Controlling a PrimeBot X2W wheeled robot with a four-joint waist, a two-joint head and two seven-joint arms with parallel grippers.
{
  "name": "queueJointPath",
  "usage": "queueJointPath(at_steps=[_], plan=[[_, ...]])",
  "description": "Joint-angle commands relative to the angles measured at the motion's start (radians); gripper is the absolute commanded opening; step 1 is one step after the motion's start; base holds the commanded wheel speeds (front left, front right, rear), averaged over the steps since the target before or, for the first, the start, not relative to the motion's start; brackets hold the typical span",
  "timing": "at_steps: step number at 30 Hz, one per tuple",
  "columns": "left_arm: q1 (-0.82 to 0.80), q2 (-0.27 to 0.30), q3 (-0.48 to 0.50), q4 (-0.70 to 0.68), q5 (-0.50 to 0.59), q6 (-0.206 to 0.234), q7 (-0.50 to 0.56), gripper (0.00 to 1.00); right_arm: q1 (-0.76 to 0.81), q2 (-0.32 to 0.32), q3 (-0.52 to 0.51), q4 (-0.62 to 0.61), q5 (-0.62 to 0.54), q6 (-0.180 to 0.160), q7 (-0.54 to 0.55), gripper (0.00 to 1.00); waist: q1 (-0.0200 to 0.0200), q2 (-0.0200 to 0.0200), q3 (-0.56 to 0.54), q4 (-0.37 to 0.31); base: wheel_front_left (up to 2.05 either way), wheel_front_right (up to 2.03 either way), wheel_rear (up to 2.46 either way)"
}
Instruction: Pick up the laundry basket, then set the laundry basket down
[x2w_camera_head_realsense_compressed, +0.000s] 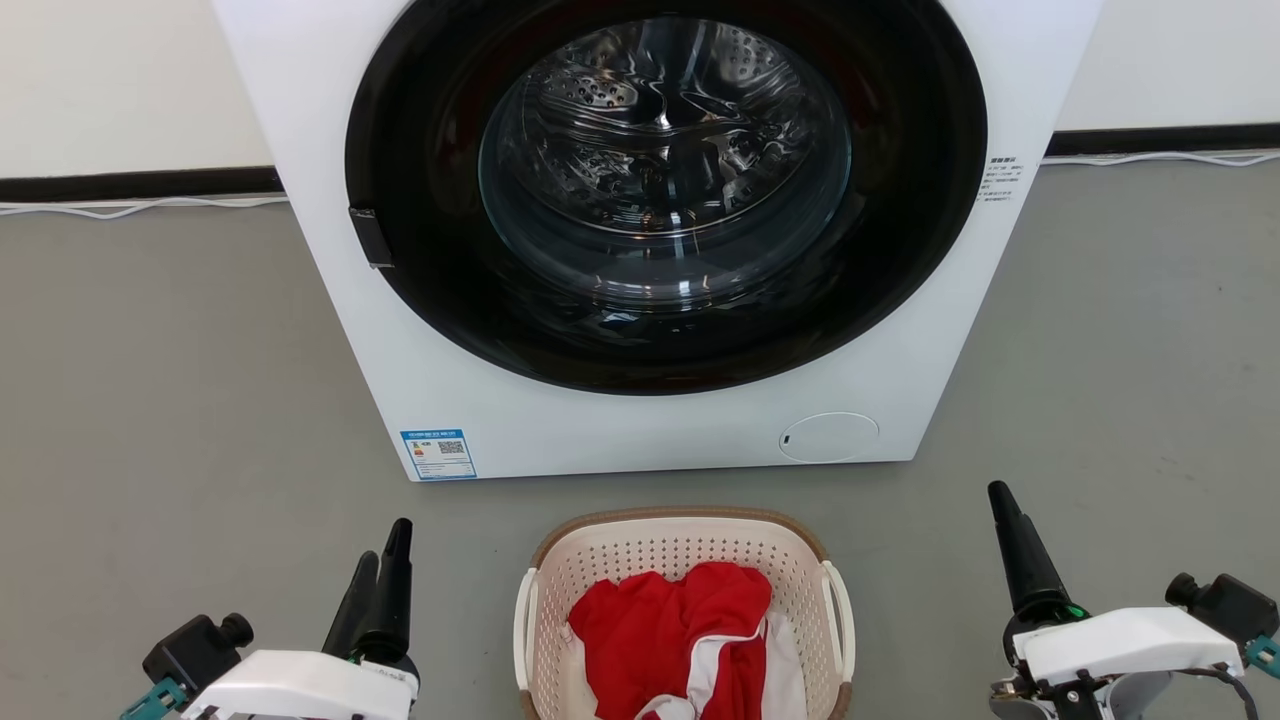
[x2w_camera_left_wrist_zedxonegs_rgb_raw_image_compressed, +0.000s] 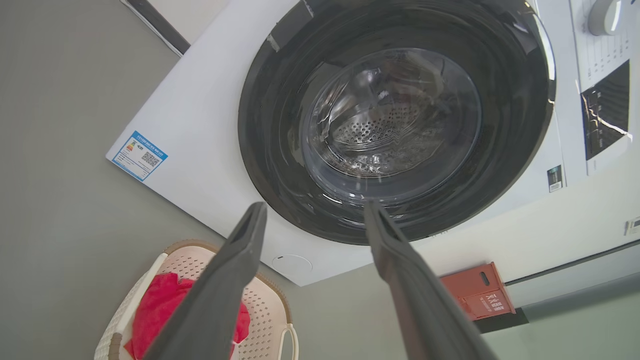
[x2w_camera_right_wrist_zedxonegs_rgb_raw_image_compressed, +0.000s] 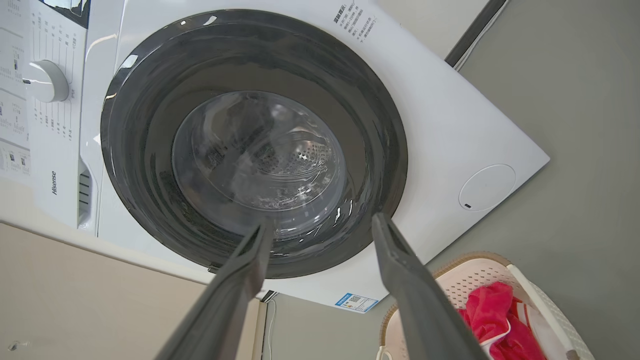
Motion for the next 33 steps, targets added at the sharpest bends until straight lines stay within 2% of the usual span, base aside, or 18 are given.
queueJointPath(at_steps=[1, 33], plan=[[-0.056, 0.008, 0.006, -0.032, 0.037, -0.004, -0.015, 1.0, -0.047, -0.016, 0.02, -0.03, -0.035, 0.004, -0.018, 1.0, -0.0001, 0.0, 0.0, 0.0, 0.0, 0.0, 0.0], [-0.081, 0.012, -0.034, -0.065, 0.365, -0.006, -0.106, 1.0, -0.067, -0.044, 0.079, -0.028, -0.334, 0.006, -0.109, 1.0, -0.0001, 0.0, 0.011, -0.006, 0.0, 0.0, 0.0]])
